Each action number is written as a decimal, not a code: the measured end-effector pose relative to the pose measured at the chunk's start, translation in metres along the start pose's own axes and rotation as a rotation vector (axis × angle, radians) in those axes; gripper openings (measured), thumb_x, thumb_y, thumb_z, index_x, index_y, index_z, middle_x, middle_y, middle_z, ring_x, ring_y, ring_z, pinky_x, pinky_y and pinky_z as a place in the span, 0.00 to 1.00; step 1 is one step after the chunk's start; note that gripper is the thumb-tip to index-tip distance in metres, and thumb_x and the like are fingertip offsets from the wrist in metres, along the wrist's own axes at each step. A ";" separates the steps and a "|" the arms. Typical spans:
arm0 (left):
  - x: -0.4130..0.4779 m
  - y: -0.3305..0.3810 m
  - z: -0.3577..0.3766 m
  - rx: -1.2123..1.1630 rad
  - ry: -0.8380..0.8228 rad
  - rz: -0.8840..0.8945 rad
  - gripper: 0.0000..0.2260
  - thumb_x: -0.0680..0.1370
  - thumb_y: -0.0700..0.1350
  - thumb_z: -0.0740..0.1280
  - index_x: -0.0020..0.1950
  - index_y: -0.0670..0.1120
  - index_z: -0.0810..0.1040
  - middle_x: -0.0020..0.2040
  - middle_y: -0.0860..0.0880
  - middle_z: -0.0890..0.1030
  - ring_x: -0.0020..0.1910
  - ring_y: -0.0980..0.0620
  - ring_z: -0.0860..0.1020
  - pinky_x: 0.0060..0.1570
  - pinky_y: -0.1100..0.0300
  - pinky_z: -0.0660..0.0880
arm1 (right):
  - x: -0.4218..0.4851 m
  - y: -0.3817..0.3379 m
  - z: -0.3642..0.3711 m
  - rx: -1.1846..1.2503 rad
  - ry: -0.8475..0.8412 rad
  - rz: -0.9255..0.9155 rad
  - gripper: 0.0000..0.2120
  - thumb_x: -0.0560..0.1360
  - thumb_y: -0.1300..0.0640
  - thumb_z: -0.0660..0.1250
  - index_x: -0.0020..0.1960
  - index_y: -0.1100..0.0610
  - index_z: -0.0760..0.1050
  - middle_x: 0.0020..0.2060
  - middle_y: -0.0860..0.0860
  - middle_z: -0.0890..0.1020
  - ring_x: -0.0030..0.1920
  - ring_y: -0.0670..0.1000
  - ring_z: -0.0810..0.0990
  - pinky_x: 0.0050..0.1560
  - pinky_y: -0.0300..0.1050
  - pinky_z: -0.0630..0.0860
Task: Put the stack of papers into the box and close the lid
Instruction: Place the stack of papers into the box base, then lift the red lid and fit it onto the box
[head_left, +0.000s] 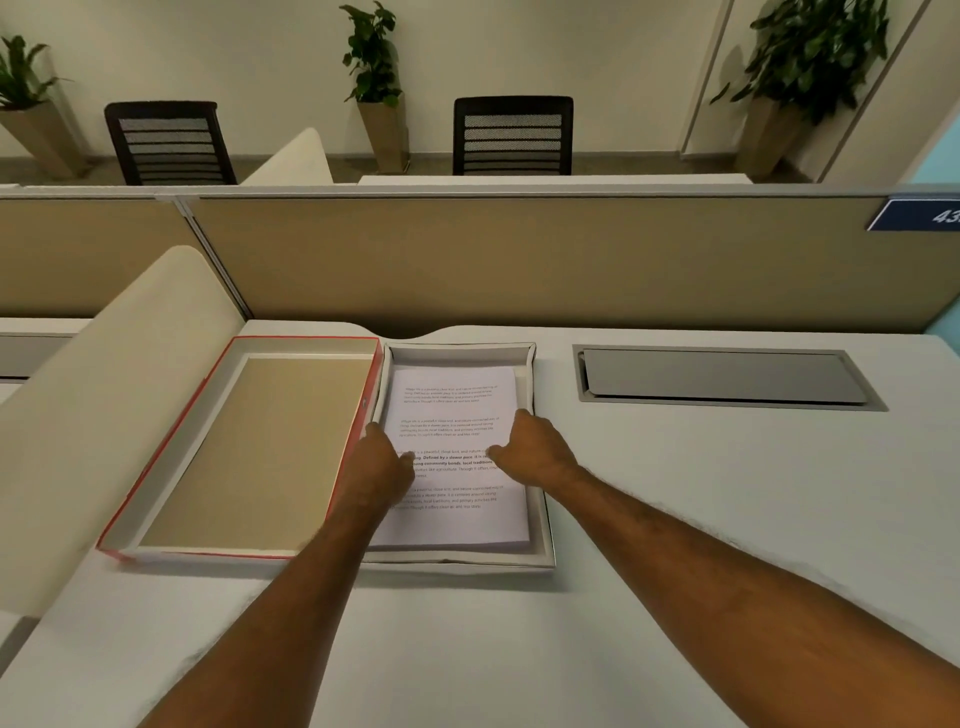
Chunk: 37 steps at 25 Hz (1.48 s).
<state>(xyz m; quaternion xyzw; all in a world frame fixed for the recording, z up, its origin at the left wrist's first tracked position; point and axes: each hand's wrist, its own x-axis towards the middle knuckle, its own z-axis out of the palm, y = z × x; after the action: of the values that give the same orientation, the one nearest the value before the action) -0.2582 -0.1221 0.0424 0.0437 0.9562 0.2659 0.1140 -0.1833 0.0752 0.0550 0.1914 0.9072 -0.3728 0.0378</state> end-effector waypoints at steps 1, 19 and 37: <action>-0.003 -0.004 -0.003 0.020 0.007 0.045 0.27 0.76 0.51 0.70 0.70 0.40 0.66 0.66 0.41 0.77 0.63 0.39 0.77 0.61 0.48 0.74 | -0.003 0.000 -0.001 -0.023 0.017 -0.024 0.19 0.74 0.51 0.70 0.60 0.58 0.74 0.57 0.54 0.82 0.37 0.44 0.75 0.34 0.36 0.72; -0.044 -0.170 -0.093 0.145 0.181 -0.159 0.39 0.72 0.68 0.64 0.75 0.45 0.62 0.77 0.45 0.63 0.75 0.42 0.64 0.69 0.35 0.62 | -0.044 -0.106 0.085 -0.055 -0.286 -0.215 0.35 0.73 0.48 0.71 0.74 0.57 0.59 0.73 0.56 0.69 0.71 0.58 0.70 0.66 0.50 0.70; -0.020 -0.257 -0.117 -0.360 0.276 -0.393 0.53 0.67 0.53 0.79 0.79 0.40 0.48 0.80 0.41 0.52 0.79 0.43 0.53 0.77 0.48 0.54 | -0.030 -0.124 0.162 -0.687 -0.339 -0.585 0.27 0.74 0.42 0.62 0.72 0.47 0.67 0.68 0.52 0.77 0.76 0.58 0.61 0.70 0.68 0.29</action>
<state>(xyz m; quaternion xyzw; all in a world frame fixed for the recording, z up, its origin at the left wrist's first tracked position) -0.2729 -0.4034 0.0106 -0.1998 0.8902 0.4076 0.0381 -0.2142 -0.1269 0.0264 -0.1586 0.9747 -0.0725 0.1396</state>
